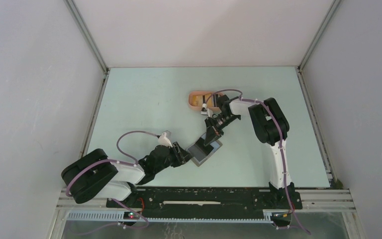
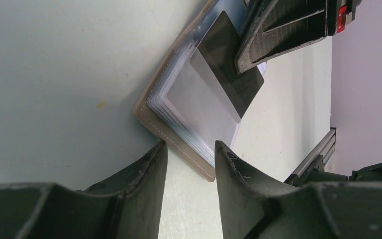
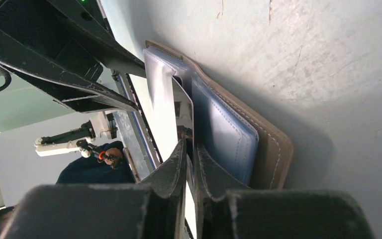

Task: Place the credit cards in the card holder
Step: Insert the credit card into the card holder.

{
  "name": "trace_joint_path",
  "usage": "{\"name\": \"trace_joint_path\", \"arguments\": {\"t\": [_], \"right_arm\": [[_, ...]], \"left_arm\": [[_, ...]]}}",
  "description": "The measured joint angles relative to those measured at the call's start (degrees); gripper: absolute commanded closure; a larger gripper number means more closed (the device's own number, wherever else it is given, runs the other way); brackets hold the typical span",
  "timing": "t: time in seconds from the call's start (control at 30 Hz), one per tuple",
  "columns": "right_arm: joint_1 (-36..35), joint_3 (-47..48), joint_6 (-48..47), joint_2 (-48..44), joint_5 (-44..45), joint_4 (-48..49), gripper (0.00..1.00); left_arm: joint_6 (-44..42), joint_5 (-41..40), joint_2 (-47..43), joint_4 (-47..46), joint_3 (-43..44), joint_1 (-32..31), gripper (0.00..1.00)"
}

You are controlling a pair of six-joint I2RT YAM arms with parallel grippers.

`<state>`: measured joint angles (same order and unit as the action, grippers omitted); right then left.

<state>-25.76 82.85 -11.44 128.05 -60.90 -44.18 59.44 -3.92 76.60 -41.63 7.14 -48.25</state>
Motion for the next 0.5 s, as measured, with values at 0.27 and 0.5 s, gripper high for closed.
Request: {"name": "trace_joint_path", "arguments": {"t": [0.27,0.5], "right_arm": [[-0.61,0.00,0.00,-0.11,1.66,0.33,0.80],[-1.46,0.00,-0.17,-1.42,4.39,0.31,0.75]], "left_arm": [[-0.04,0.02,-0.17,0.61,0.20,0.00,0.54],[-0.50,0.02,-0.66,2.16,0.81,0.00,0.54]]}}
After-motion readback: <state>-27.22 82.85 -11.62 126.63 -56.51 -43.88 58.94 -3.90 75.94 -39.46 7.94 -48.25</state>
